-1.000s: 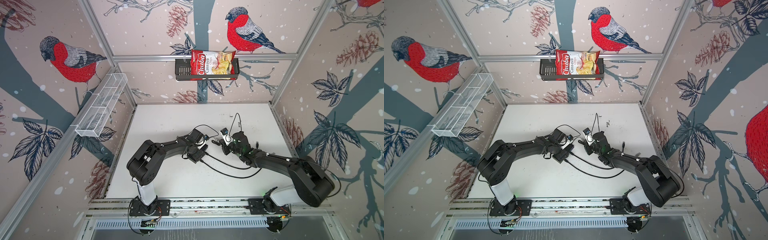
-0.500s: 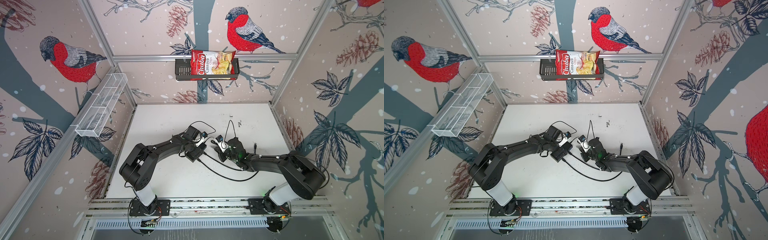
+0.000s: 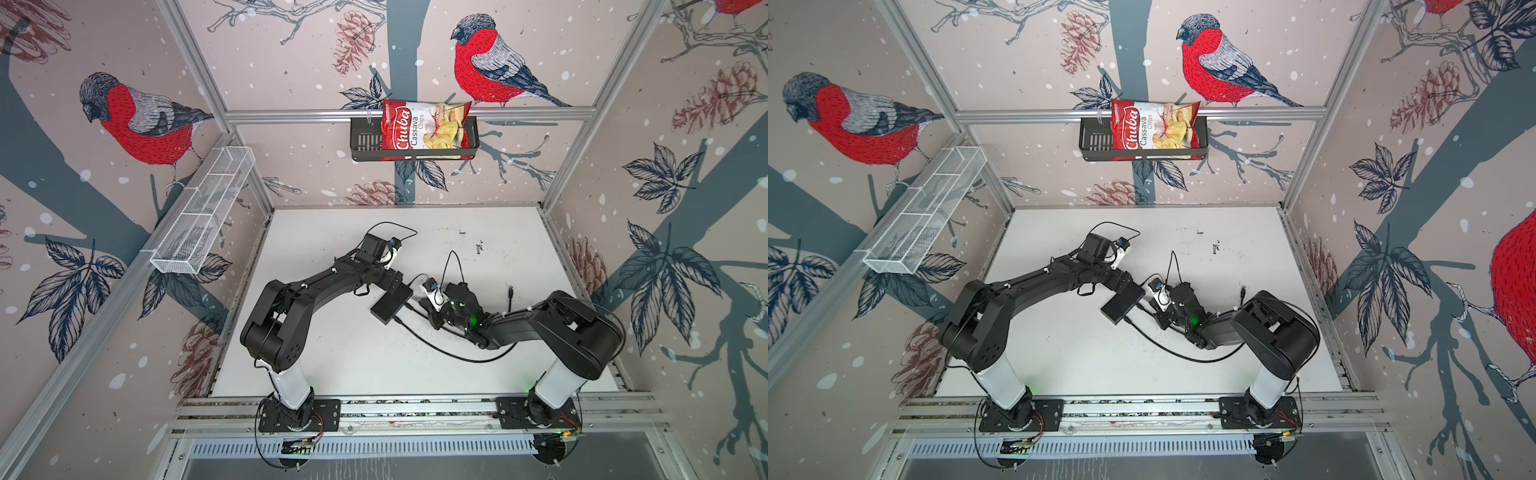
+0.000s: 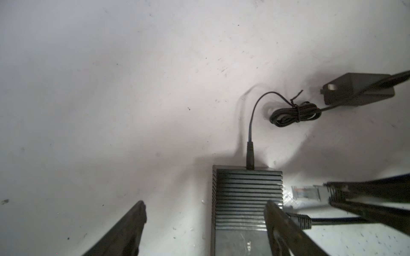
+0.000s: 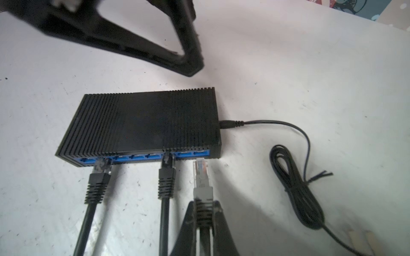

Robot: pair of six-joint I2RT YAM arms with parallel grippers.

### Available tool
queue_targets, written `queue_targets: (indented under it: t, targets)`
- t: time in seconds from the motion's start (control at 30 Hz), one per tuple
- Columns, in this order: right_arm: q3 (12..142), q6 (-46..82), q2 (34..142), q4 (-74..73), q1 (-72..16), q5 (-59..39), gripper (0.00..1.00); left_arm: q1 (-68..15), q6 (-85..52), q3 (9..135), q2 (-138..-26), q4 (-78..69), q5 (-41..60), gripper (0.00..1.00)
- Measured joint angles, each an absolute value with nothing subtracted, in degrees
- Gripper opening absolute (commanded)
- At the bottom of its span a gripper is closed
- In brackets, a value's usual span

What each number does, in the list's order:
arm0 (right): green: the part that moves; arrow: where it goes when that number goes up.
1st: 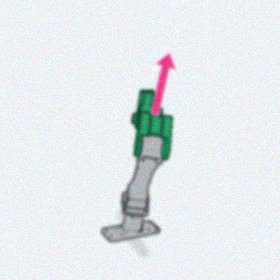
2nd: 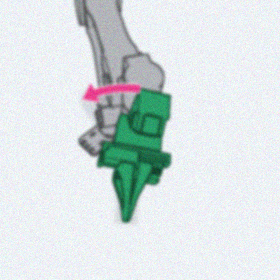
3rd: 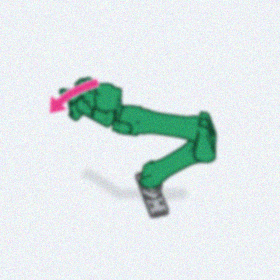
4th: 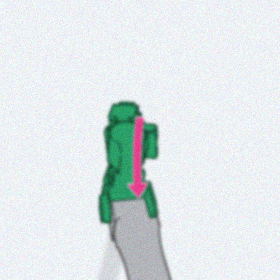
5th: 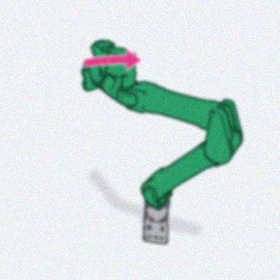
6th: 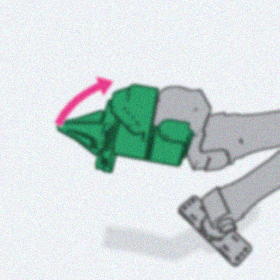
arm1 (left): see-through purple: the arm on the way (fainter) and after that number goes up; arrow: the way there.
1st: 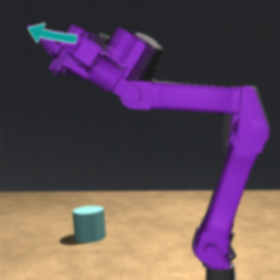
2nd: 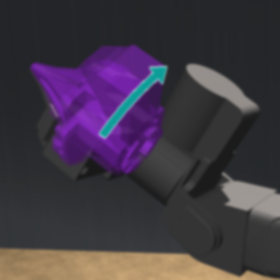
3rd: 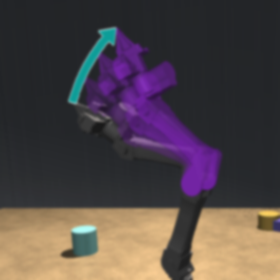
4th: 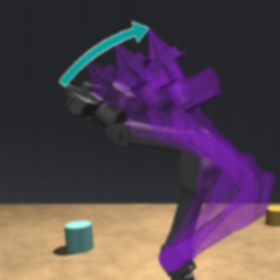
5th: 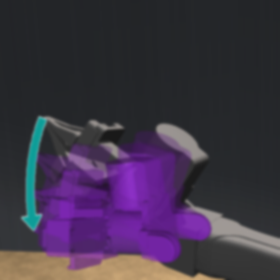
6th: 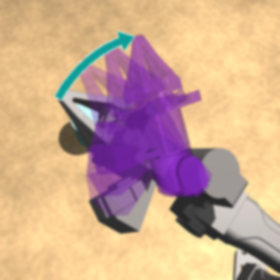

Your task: Insert the plug into the switch port

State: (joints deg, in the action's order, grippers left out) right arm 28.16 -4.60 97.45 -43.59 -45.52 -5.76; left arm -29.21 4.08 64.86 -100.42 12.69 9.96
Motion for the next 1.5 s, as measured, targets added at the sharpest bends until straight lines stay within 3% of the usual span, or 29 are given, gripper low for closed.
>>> queue_targets:
  t: [0.67,1.5]
  targets:
    - [29.0,-6.1,102.2,-47.9,-46.3,-2.9,0.00,-29.1,-7.2,66.6,-106.0,12.1,18.1,0.76]
    - [28.9,-6.2,105.7,-54.7,-46.4,-2.0,0.00,-29.8,-8.4,65.6,-107.8,6.9,22.4,0.72]
